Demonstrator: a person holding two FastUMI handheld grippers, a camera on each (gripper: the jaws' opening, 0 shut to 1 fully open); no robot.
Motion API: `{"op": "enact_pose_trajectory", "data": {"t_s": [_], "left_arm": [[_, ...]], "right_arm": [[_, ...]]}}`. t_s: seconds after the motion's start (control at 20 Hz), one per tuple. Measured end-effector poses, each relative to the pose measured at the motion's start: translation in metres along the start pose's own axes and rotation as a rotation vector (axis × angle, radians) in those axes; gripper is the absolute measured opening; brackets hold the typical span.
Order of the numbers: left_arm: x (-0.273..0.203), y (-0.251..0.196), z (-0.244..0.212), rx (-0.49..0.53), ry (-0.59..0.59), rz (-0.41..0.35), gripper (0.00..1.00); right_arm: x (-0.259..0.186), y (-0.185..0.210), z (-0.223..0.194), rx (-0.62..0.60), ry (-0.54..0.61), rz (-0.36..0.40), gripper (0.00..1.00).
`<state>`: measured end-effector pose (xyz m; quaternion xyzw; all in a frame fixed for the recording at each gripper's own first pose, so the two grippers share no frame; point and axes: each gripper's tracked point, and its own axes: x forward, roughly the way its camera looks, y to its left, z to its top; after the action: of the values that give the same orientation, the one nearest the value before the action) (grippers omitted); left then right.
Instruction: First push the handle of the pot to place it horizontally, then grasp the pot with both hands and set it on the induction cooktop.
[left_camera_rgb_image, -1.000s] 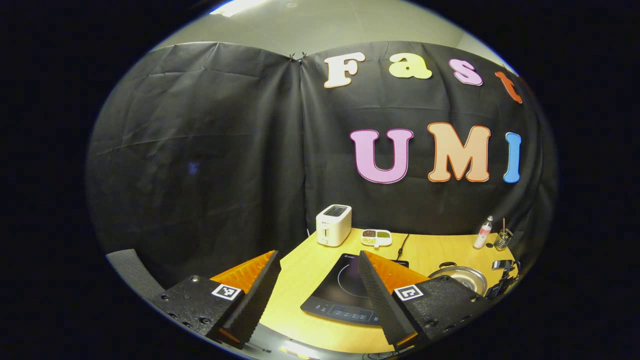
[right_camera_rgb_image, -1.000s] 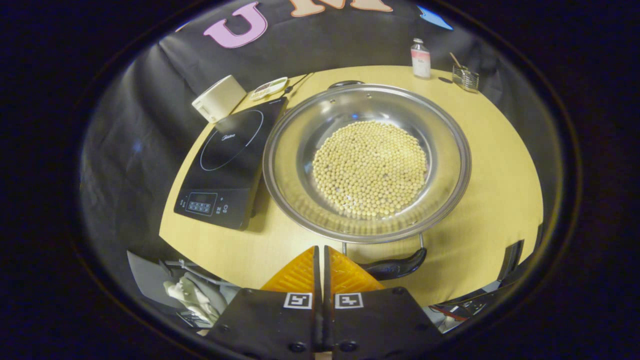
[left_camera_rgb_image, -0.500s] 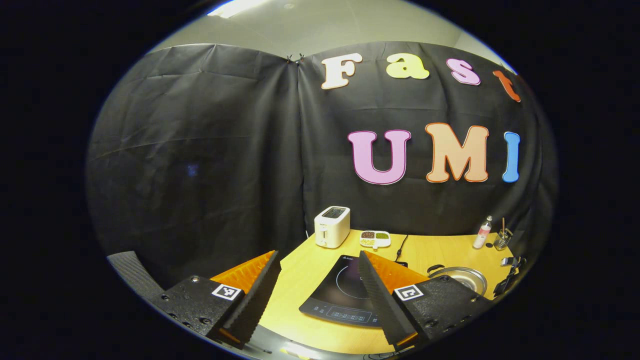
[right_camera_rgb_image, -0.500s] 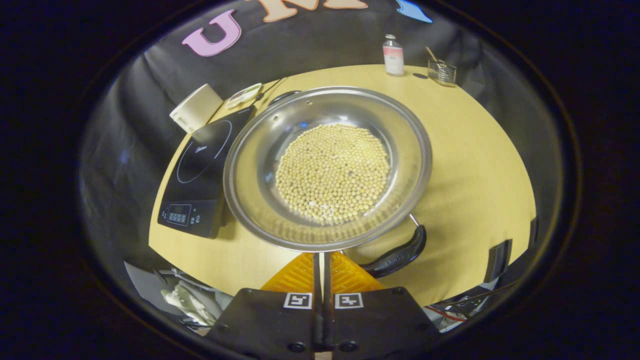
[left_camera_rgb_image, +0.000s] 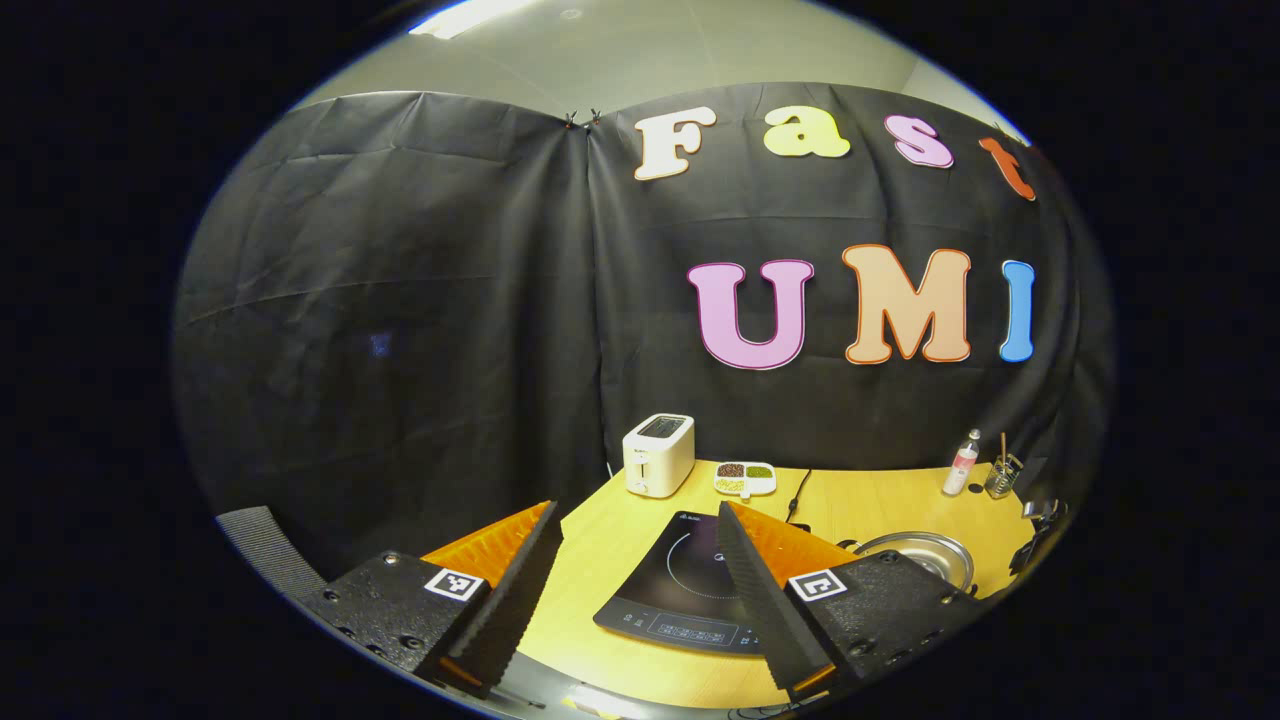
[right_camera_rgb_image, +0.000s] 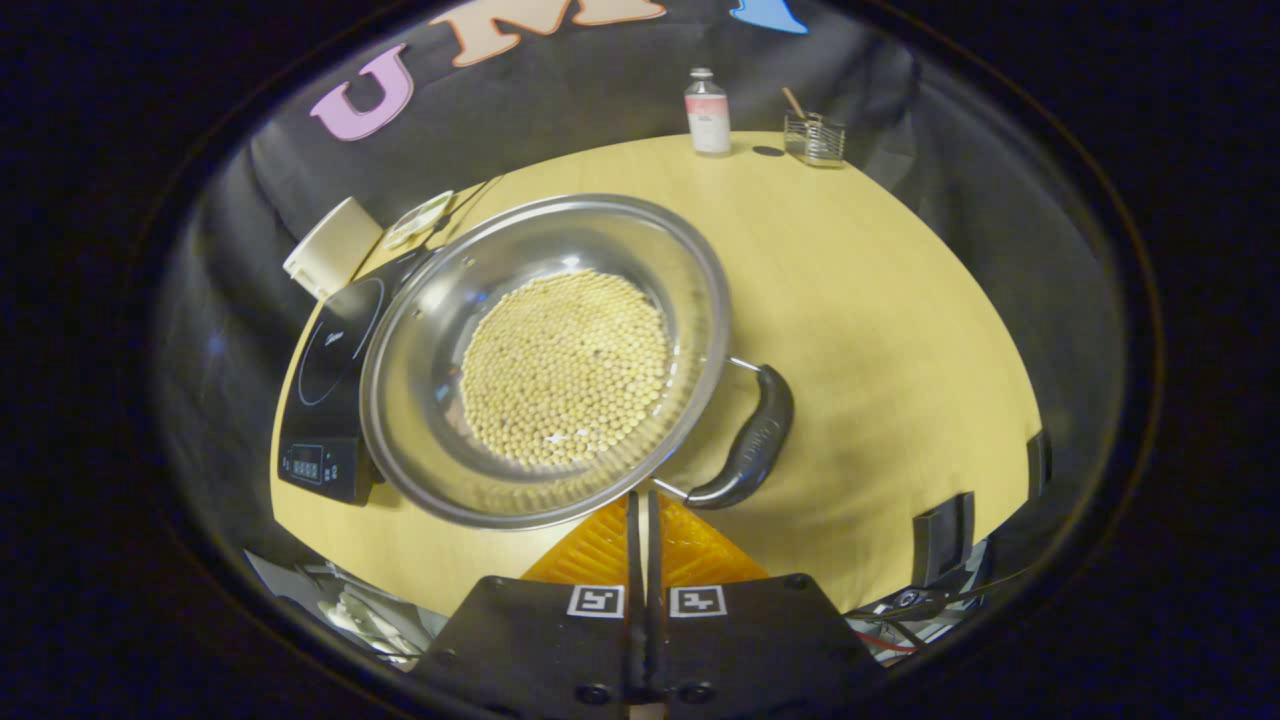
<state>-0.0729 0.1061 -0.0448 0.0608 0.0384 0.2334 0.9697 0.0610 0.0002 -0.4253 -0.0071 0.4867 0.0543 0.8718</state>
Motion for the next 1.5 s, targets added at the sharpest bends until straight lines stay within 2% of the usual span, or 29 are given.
{"op": "enact_pose_trajectory", "data": {"t_s": [0.1, 0.2, 0.3, 0.75, 0.8, 1.0, 1.2, 1.45, 1.5], "left_arm": [[0.000, -0.001, -0.003, -0.004, 0.005, 0.001, 0.92], [0.000, -0.002, -0.004, -0.005, 0.011, 0.004, 0.94], [0.000, -0.002, -0.008, 0.000, 0.018, 0.010, 0.94], [0.000, -0.008, -0.011, 0.006, 0.030, 0.024, 0.94], [-0.001, -0.009, -0.012, 0.005, 0.034, 0.026, 0.96], [-0.001, -0.012, -0.017, 0.002, 0.049, 0.035, 0.94], [0.000, -0.019, -0.021, -0.013, 0.064, 0.038, 0.92], [0.001, -0.029, -0.027, -0.018, 0.077, 0.036, 0.94], [0.002, -0.031, -0.027, -0.019, 0.078, 0.033, 0.94]], "right_arm": [[0.003, -0.011, 0.008, 0.034, -0.010, -0.013, 0.00], [0.006, -0.020, 0.017, 0.053, -0.022, -0.025, 0.03], [0.009, -0.024, 0.022, 0.068, -0.026, -0.024, 0.00], [0.024, -0.041, 0.052, 0.072, -0.054, -0.034, 0.00], [0.025, -0.042, 0.054, 0.070, -0.056, -0.033, 0.02], [0.029, -0.046, 0.063, 0.062, -0.061, -0.030, 0.00], [0.032, -0.049, 0.071, 0.062, -0.061, -0.024, 0.02], [0.034, -0.052, 0.078, 0.050, -0.064, -0.019, 0.00], [0.037, -0.058, 0.079, 0.044, -0.066, -0.047, 0.00]]}}
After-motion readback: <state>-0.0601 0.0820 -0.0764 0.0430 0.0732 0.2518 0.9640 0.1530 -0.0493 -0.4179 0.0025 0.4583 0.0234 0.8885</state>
